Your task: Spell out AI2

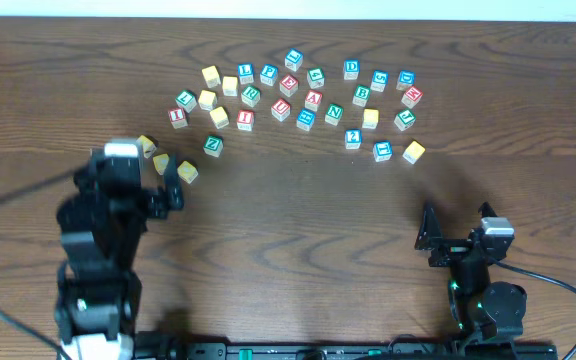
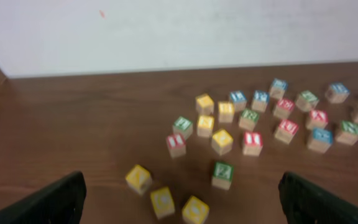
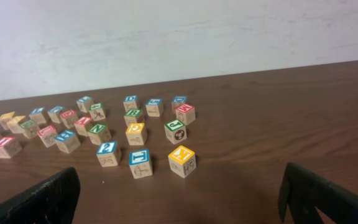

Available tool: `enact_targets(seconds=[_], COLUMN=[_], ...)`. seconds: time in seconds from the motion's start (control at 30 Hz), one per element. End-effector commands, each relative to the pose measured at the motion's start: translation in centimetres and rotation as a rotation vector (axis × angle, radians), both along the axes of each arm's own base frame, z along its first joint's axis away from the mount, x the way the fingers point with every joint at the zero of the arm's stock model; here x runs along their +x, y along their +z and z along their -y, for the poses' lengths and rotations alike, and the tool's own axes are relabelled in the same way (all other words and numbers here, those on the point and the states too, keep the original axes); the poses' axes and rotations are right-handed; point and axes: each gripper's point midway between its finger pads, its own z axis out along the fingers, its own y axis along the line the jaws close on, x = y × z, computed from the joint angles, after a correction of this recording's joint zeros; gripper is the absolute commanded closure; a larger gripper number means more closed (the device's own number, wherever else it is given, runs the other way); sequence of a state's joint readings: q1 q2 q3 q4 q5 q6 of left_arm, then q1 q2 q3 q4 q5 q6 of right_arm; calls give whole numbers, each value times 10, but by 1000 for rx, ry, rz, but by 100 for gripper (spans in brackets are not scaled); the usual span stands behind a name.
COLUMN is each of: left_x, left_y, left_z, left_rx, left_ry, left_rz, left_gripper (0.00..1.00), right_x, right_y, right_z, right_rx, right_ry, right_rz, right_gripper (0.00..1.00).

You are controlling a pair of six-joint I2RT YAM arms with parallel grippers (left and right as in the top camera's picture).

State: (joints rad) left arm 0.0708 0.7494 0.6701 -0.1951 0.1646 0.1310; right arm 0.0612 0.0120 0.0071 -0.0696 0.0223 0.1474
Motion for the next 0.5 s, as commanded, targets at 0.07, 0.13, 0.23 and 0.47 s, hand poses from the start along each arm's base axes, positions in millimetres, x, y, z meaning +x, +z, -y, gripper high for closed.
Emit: enact_targets(seconds=[0.07,0.13,0.23,0.47], left_x=[30,38,49,69], left_y=[39,44,51,62], left_z=[19,22,23,26], left_rx=[-60,-78,-93,-132], left_ry=[-108,-129,-136,-149], left_rz=[-112,-169,-246,-436], left_gripper=[2,2,2,2], right_x=[0,0,0,0], right_y=[0,0,0,1], right_z=[2,2,2,2], right_rx=[-14,-14,-14,-14], right_ry=[-9,-9,-9,-9], right_rz=[4,4,4,7], right_gripper=[1,1,1,1])
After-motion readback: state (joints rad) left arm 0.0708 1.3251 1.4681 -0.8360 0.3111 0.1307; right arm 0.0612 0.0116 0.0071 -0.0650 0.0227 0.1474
